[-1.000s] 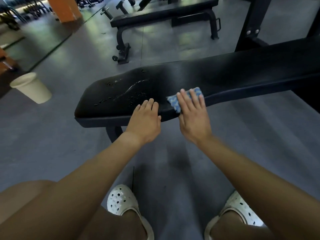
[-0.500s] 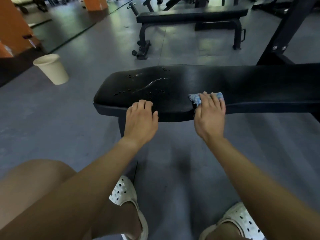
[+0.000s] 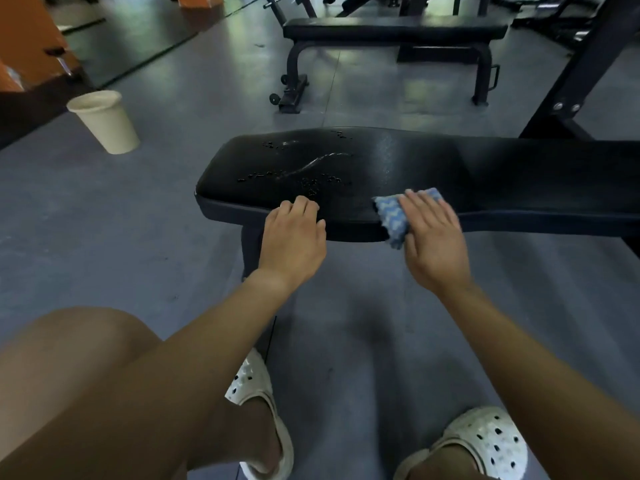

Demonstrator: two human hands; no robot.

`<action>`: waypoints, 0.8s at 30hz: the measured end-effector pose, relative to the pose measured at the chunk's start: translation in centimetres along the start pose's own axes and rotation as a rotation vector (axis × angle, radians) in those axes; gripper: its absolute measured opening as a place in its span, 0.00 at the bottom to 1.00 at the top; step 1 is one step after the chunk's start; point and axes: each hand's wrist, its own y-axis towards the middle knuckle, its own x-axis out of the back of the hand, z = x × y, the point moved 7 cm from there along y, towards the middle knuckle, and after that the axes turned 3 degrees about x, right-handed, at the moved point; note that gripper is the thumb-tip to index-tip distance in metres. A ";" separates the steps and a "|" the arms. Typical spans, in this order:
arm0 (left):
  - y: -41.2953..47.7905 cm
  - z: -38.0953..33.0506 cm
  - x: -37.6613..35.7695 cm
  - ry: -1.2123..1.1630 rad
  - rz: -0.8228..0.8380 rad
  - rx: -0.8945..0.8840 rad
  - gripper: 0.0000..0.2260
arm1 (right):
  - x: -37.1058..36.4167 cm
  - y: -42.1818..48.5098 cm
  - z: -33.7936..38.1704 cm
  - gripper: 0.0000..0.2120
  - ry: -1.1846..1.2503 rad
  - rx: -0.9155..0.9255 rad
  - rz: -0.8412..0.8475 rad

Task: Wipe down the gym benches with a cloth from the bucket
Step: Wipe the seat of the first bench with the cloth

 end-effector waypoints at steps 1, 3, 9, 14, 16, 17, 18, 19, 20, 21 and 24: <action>-0.1 0.0 0.0 0.003 0.004 -0.005 0.13 | 0.1 -0.3 -0.6 0.29 -0.012 -0.051 -0.019; -0.2 0.1 -0.1 0.007 0.015 -0.012 0.14 | 0.0 -0.4 -0.5 0.28 -0.031 -0.132 -0.059; -0.4 -0.2 -0.4 0.022 0.018 -0.012 0.15 | -2.1 0.4 4.3 0.30 -0.078 -0.004 -0.015; -0.4 -0.6 -0.6 0.053 0.027 0.001 0.15 | -1.9 0.4 3.8 0.31 -0.108 0.198 0.089; -0.4 -0.7 -0.5 0.053 0.038 0.008 0.15 | -1.0 0.0 1.8 0.30 -0.101 0.170 0.076; -0.3 -0.7 -0.5 0.053 0.048 0.010 0.15 | -0.4 -0.3 0.8 0.28 -0.088 0.125 0.045; -0.3 -0.7 -0.5 0.058 0.059 0.008 0.15 | 0.0 -0.6 0.1 0.26 -0.073 0.079 0.011; -0.3 -0.6 -0.4 0.062 0.070 0.001 0.16 | 0.2 -0.8 -0.2 0.24 -0.060 0.036 -0.017; -0.2 -0.5 -0.4 0.065 0.084 -0.007 0.16 | 0.1 -0.9 -0.2 0.23 -0.052 -0.004 -0.034; -0.2 -0.4 -0.3 0.066 0.100 -0.016 0.16 | -0.1 -0.8 0.1 0.23 -0.047 -0.048 -0.045; 0.1 -0.4 0.1 0.061 0.137 -0.032 0.17 | -0.8 -0.1 1.9 0.23 -0.048 -0.141 -0.055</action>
